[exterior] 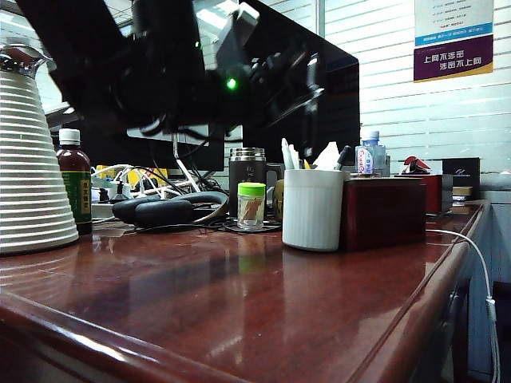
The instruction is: Pick up all the pens on the desk and put them into the pen holder one by one.
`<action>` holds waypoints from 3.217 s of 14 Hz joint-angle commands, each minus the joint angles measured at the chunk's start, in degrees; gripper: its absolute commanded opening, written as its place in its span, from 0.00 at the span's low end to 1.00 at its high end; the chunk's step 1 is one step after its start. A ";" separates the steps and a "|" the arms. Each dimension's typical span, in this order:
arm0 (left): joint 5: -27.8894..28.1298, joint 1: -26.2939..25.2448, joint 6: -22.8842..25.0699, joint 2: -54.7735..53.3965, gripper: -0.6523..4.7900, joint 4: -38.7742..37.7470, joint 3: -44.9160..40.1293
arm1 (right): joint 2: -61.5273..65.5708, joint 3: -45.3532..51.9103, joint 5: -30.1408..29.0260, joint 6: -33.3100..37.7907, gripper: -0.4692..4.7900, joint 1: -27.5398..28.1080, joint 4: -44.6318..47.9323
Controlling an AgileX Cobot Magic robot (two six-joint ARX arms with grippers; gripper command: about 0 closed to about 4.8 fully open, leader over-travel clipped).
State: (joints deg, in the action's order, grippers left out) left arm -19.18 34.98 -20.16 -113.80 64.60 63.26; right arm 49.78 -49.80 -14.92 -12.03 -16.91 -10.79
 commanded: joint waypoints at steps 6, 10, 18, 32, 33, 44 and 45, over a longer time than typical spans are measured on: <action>3.52 0.50 0.22 -4.22 0.11 2.10 1.25 | 6.08 -0.07 -7.78 0.00 0.79 0.02 -1.57; 3.50 0.48 0.22 -4.22 0.11 1.31 1.25 | 6.23 -0.07 -7.74 -0.02 0.79 0.02 -1.42; 2.36 0.48 0.17 -4.13 0.51 4.22 1.25 | 6.23 -0.11 -7.74 -0.02 0.79 0.02 -1.44; -9.92 0.50 21.62 56.46 0.11 -62.66 1.20 | -29.77 0.02 3.10 7.76 0.08 0.02 -18.86; -8.35 0.50 24.79 61.57 0.11 -71.82 1.14 | -32.57 0.02 3.78 7.78 0.08 0.02 -21.92; 9.75 0.48 14.10 113.18 0.11 -89.33 -35.91 | -48.98 35.87 -0.22 24.20 0.08 -0.15 -3.54; 9.27 0.48 11.80 112.83 0.11 -80.37 -42.07 | -48.98 38.21 -0.20 23.98 0.08 -0.15 -2.21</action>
State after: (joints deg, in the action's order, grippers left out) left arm -9.02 35.46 -5.67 -0.82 -25.43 23.99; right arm 0.84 -12.58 -15.05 11.57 -16.99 -16.27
